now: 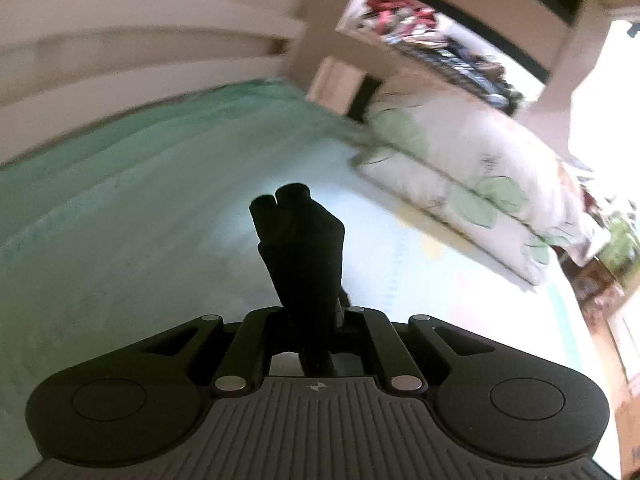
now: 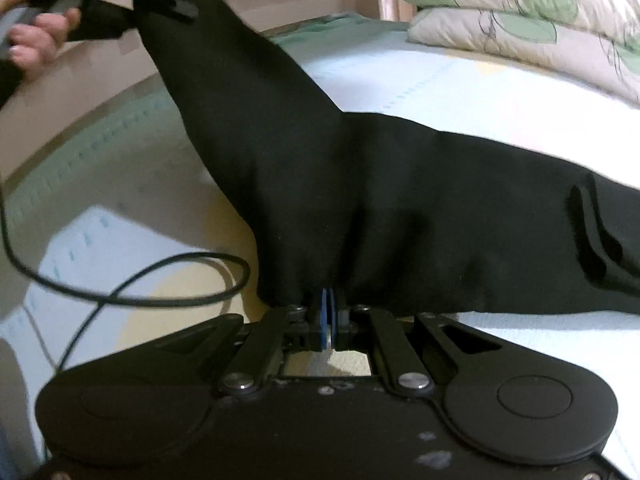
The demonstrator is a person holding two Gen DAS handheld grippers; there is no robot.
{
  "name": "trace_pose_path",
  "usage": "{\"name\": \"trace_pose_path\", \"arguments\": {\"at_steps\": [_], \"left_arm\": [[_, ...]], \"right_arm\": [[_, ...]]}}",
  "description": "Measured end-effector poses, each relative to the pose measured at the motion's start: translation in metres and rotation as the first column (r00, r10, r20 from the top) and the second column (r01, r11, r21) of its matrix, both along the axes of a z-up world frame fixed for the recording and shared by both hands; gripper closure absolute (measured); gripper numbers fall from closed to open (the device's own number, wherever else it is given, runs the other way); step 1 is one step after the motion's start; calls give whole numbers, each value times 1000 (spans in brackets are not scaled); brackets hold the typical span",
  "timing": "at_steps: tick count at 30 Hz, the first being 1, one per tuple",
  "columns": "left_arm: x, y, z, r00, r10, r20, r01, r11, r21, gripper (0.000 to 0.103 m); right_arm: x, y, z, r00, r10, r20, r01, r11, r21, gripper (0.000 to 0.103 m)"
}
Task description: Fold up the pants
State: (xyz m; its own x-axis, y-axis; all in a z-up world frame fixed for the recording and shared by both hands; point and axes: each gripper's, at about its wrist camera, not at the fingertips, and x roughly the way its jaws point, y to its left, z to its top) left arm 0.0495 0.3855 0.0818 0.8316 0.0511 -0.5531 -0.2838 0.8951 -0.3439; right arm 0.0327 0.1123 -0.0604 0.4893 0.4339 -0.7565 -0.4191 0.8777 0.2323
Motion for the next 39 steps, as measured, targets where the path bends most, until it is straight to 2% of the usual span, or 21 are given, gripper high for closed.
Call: {"name": "trace_pose_path", "arguments": {"at_steps": [4,9,13,16,18,21,25,27,29,32,35,39], "left_arm": [[5,-40,21,998,-62,30,60,997,56,96],[16,-97,42,986,-156,58,149,983,109,96],[32,-151,45,969,-236,66,228,967,113,96],[49,-192,34,953,-297,59,290,951,102,96],[62,-221,22,941,-334,51,329,941,82,96],[80,-269,-5,925,-378,26,375,922,95,96],[104,-324,-56,899,-432,-80,435,900,31,93],[118,-344,-85,876,-459,-150,463,886,-11,92],[128,-356,-101,862,-467,-198,470,882,-31,91],[131,-367,-105,861,-462,-213,475,880,10,87],[129,-369,-96,847,-490,-207,508,860,45,82],[131,-372,-87,837,-506,-208,521,853,22,77]], "right_arm": [[11,-22,7,999,-9,-54,13,997,72,97],[15,-75,38,997,-77,7,75,989,129,95],[25,-126,50,982,-181,44,176,979,101,95],[38,-174,52,953,-300,32,296,951,87,95],[47,-205,51,935,-355,0,354,931,91,94],[58,-241,48,909,-417,-10,416,905,87,92],[68,-268,34,872,-487,-51,490,868,87,92],[71,-276,25,851,-521,-74,525,848,70,92],[73,-280,16,837,-540,-84,545,837,52,92],[77,-283,12,826,-556,-90,562,825,59,93],[76,-290,10,813,-573,-99,580,811,70,92],[72,-295,12,793,-599,-113,608,789,90,92]]}}
